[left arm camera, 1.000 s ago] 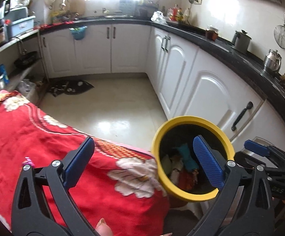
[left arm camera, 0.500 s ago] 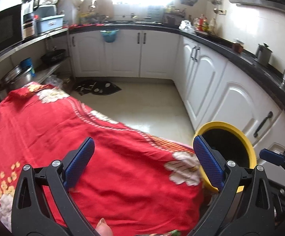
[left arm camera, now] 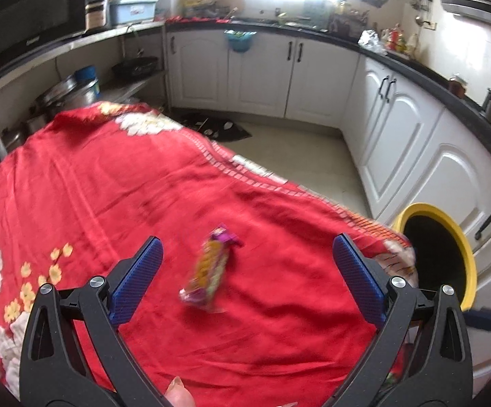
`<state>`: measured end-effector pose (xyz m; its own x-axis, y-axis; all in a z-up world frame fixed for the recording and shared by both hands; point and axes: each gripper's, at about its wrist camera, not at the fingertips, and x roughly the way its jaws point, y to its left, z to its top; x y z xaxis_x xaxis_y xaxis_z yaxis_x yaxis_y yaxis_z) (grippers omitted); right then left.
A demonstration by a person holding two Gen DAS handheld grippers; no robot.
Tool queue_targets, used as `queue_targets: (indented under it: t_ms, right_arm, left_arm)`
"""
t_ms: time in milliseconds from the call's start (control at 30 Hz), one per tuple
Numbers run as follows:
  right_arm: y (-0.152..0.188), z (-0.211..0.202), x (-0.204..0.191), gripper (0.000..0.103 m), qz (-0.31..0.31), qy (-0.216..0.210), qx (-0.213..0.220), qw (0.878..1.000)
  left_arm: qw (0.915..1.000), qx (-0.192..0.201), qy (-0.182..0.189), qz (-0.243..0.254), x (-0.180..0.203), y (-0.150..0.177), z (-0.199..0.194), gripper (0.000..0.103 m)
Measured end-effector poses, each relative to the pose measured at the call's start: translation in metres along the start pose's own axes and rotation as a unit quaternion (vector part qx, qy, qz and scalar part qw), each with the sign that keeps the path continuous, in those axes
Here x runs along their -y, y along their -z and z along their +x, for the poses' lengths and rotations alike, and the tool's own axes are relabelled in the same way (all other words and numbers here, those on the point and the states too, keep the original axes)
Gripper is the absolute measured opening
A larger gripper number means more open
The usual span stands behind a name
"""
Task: Collect trash
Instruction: 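Move both open tools back toward the remaining wrappers on the bed, then grasp the purple candy wrapper with the left tool while the right tool grasps the green pea snack packet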
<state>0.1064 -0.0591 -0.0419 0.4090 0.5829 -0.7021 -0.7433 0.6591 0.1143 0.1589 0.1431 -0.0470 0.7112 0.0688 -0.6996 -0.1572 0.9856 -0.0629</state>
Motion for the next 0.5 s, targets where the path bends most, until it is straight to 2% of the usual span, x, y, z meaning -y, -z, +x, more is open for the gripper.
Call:
queue_targets:
  t_ms: [167,333,400,467,500]
  right_arm:
    - [0.008,0.025,-0.024,0.074,-0.048,-0.020,-0.041,0.998]
    - [0.015,0.052,-0.038,0.074,-0.095,-0.006,-0.079,0.992]
    - [0.017,0.061,-0.041,0.074,-0.103,-0.001,-0.090,0.991]
    - [0.017,0.067,-0.042,0.068,-0.104,-0.003,-0.097,0.990]
    - [0.017,0.070,-0.042,0.057,-0.102,-0.005,-0.102,0.990]
  left_arm:
    - [0.9997,-0.025,-0.004,-0.004,-0.016,0.010,0.015,0.092]
    - [0.9989,-0.046,-0.003,0.004,-0.022,0.015,0.028,0.091]
    - [0.9986,-0.052,-0.003,0.006,-0.024,0.016,0.034,0.086]
    - [0.9981,-0.061,-0.003,0.006,-0.027,0.017,0.041,0.081]
    - [0.9979,-0.065,-0.002,0.004,-0.029,0.017,0.044,0.075]
